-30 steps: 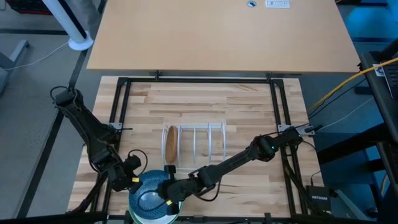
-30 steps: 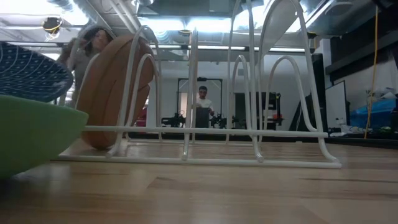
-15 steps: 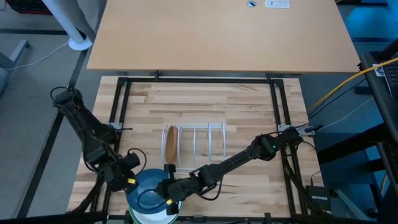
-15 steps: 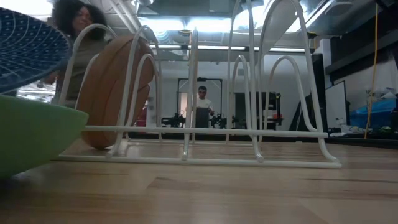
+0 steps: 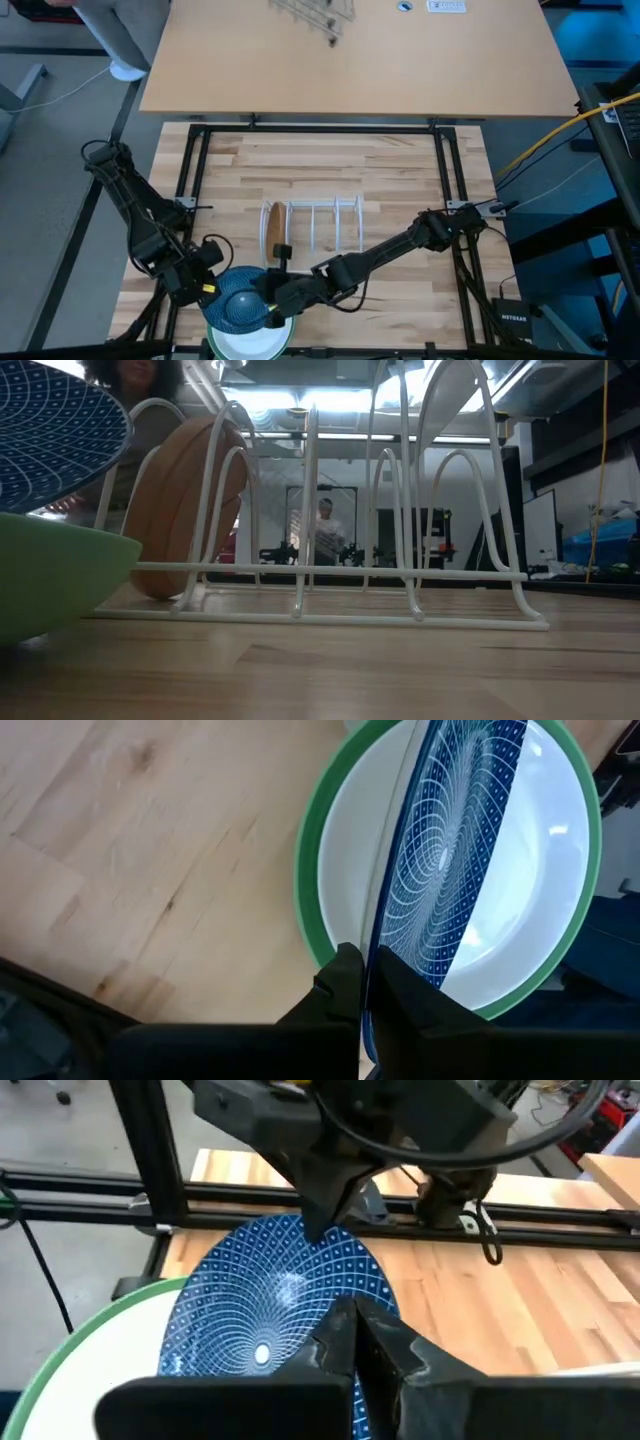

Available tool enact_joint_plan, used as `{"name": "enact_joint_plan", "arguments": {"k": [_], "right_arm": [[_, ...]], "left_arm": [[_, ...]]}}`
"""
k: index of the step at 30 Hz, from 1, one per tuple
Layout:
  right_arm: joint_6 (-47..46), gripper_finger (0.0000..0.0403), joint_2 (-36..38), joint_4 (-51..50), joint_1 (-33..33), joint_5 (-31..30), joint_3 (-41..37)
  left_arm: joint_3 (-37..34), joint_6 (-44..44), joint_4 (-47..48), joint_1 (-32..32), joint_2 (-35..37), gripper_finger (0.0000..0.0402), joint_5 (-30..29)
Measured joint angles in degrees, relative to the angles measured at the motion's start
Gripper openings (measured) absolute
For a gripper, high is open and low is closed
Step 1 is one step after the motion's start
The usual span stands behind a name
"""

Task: Sort dishes
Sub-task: Put the blue plate into the dish rack

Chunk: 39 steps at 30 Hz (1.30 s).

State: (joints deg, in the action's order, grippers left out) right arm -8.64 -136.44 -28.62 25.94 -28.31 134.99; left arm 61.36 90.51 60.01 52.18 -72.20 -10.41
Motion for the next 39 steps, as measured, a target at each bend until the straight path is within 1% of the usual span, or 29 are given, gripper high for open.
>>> {"name": "enact_joint_plan", "arguments": {"k": [3, 7, 11, 15, 19, 24, 28, 39], "right_arm": [[-0.6, 0.0015, -0.1, -0.6, -1.2, 5.0, -0.1], [-3.8, 0.0047, -0.2, -1.9, -3.3, 14.0, -0.1], [-5.0, 0.0088, -0.2, -1.7, -5.3, 18.1, -0.1], [-5.1, 0.0121, -0.2, -1.6, -6.7, 18.9, -0.1], [-5.1, 0.0137, -0.3, -1.6, -7.8, 18.9, -0.1], [-5.1, 0.0139, -0.3, -2.5, -8.1, 19.4, -0.1], [-5.0, 0.0139, -0.3, -3.5, -8.0, 21.9, -0.1], [-7.5, 0.0138, -2.5, -6.0, -8.0, 22.0, -0.2]], "left_arm": [[0.0, -0.5, 0.0, 0.0, 0.0, 0.0001, -0.1], [0.0, -0.9, -0.1, 0.0, 0.0, 0.0001, -0.1], [0.0, -1.7, -0.1, 0.0, 0.0, 0.0001, -0.2], [0.0, -2.2, -0.2, 0.0, 0.0, 0.0, -0.3], [0.0, -2.6, -0.2, 0.0, 0.0, 0.0, -0.4], [0.0, -2.7, -0.2, 0.0, 0.0, 0.0, -1.4], [0.0, -2.7, -0.3, 0.0, 0.1, 0.0, -1.4], [0.0, -3.5, -1.2, 0.0, 0.1, 0.0, -1.5]]}}
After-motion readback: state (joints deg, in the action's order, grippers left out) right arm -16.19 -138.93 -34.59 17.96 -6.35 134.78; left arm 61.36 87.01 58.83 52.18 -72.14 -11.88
